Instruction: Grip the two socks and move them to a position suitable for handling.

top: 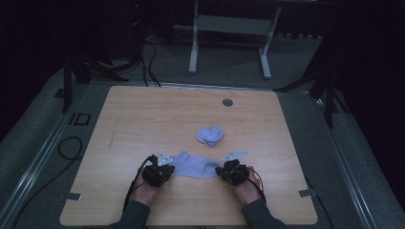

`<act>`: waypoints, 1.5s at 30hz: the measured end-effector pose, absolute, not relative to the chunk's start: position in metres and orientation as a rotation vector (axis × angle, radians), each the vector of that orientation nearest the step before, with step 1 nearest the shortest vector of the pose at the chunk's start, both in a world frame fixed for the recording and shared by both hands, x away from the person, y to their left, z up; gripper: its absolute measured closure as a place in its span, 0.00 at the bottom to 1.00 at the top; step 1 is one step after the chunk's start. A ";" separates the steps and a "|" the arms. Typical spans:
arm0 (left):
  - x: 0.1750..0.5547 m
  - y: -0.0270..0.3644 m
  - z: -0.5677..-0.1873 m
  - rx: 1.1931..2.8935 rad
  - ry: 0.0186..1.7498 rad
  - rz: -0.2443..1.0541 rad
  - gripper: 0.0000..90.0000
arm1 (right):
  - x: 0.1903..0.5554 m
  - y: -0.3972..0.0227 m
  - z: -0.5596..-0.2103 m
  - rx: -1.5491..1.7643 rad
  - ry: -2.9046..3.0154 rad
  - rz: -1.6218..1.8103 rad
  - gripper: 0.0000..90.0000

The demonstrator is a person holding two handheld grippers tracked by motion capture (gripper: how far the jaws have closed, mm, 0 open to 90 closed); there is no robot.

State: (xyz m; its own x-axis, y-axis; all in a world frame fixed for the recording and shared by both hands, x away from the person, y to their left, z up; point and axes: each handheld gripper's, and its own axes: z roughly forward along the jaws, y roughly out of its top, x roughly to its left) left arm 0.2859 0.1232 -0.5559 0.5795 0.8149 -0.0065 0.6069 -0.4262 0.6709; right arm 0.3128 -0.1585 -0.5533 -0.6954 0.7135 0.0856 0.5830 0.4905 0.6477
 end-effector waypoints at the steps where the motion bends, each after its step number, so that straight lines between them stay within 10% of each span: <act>1: 0.286 0.123 -0.556 2.177 1.127 0.426 1.00 | 0.313 -0.159 -0.553 1.119 2.539 0.991 1.00; 45: 0.280 0.119 -0.551 2.076 1.098 0.426 0.94 | 0.305 -0.168 -0.507 0.953 2.570 1.208 0.90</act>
